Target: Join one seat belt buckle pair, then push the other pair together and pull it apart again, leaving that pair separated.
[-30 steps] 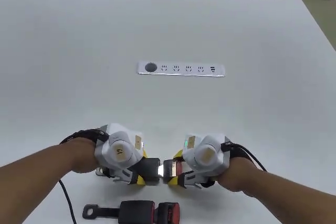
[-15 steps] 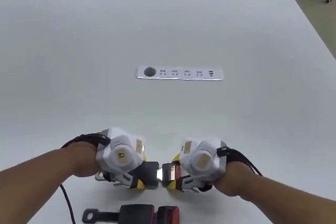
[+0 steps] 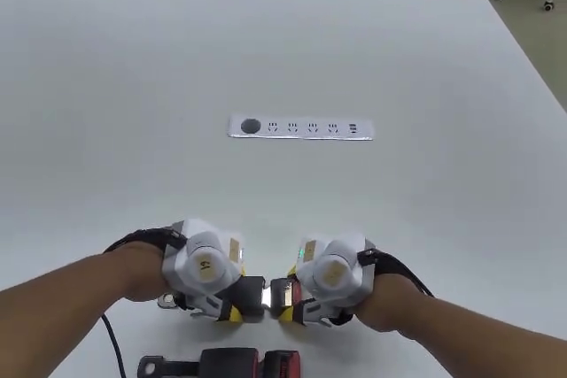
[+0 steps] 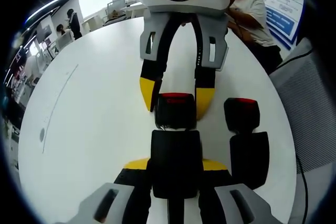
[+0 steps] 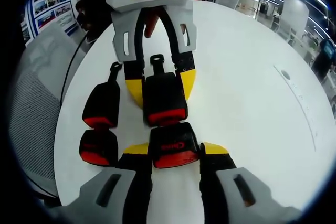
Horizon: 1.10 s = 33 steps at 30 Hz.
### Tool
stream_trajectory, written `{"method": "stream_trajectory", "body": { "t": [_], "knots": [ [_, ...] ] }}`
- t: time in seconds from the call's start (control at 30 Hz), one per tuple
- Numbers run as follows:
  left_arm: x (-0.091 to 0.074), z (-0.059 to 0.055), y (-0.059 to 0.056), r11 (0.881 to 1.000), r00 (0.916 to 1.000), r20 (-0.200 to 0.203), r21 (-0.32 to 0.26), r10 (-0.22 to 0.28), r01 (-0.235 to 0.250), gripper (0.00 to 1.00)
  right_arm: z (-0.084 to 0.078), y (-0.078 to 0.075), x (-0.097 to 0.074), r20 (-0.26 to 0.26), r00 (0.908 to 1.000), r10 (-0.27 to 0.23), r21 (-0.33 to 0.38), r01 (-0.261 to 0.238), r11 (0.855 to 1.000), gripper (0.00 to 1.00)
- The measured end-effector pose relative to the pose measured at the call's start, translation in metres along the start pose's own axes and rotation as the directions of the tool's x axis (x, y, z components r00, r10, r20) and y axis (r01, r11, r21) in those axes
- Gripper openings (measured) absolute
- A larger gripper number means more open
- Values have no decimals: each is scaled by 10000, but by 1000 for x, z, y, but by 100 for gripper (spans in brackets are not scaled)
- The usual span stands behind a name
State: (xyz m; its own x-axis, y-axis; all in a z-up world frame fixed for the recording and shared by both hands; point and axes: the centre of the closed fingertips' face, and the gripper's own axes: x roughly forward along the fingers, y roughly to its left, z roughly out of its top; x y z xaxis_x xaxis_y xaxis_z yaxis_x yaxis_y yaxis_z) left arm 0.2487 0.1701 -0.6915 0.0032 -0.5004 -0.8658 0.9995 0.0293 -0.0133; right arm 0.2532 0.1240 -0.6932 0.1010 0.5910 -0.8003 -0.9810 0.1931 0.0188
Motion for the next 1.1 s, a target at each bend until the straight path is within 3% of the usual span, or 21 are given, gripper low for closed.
{"method": "stream_trajectory", "body": {
  "t": [0.8,1.1],
  "knots": [
    [0,-2,1,10000,9999,-115,7,-4,4,36,2,1,2,45,10000,62,-119,-61,9999,33],
    [-3,-1,-1,9999,10000,-33,-112,75,-76,36,-6,0,-3,83,10000,46,-24,-46,10000,33]
  ]
}}
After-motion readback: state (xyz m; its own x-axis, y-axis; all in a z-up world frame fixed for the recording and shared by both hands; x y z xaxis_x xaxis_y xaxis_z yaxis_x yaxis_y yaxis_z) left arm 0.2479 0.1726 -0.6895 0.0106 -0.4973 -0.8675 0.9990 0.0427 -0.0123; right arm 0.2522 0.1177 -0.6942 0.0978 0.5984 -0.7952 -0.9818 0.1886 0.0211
